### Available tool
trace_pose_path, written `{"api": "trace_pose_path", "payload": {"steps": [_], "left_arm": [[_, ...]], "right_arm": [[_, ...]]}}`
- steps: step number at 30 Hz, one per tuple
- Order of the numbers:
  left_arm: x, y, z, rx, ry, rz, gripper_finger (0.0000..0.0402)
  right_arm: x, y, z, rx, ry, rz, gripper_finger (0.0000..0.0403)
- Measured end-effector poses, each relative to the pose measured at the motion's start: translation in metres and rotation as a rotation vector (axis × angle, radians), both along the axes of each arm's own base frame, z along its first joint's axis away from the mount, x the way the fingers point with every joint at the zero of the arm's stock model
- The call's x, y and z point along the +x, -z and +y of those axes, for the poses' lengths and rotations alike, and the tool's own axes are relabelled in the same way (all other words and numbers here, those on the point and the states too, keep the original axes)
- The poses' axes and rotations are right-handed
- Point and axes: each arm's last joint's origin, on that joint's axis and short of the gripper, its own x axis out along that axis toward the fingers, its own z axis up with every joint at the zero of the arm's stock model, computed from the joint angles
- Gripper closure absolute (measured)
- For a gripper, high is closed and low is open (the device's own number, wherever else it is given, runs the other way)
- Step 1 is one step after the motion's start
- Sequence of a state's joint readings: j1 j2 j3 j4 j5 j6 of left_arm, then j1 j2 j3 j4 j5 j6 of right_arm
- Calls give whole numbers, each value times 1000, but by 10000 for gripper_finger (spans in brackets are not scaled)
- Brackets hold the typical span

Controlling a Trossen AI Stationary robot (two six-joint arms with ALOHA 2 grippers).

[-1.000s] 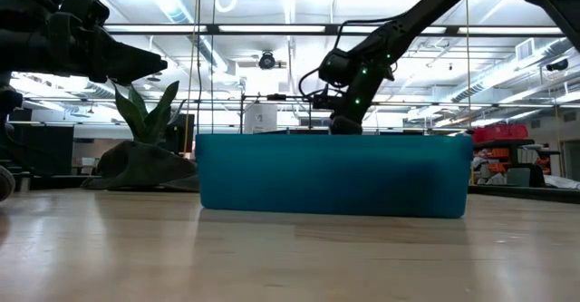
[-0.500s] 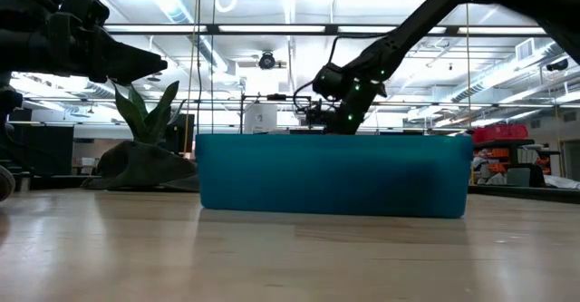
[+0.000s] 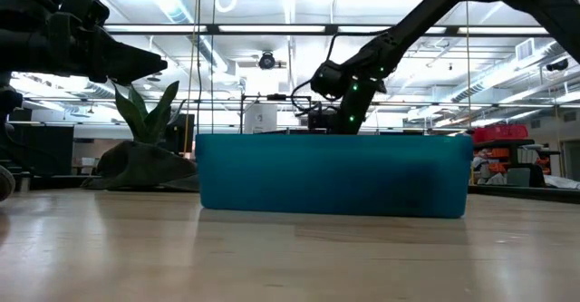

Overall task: Pick & Place hat
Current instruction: Put the left brown cap into the red bin

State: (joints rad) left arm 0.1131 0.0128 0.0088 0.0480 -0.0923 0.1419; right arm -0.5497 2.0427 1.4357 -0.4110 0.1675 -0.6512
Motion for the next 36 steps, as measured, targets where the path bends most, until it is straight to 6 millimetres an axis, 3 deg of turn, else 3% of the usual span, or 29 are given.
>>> {"api": "trace_pose_path", "payload": {"steps": [11, 15, 20, 28, 36], "left_arm": [[0, 0, 0, 0, 0, 0, 225], [0, 0, 0, 0, 0, 0, 225], [0, 0, 0, 0, 0, 0, 225], [0, 0, 0, 0, 0, 0, 225], [0, 0, 0, 0, 0, 0, 225]], "right_arm": [[9, -30, 22, -89, -56, -52, 282], [14, -48, 23, -133, -9, -185, 255], [22, -62, 12, -162, 105, -435, 251], [20, -38, -13, -70, 261, -503, 289], [24, -6, -8, 65, 260, -419, 326]]}}
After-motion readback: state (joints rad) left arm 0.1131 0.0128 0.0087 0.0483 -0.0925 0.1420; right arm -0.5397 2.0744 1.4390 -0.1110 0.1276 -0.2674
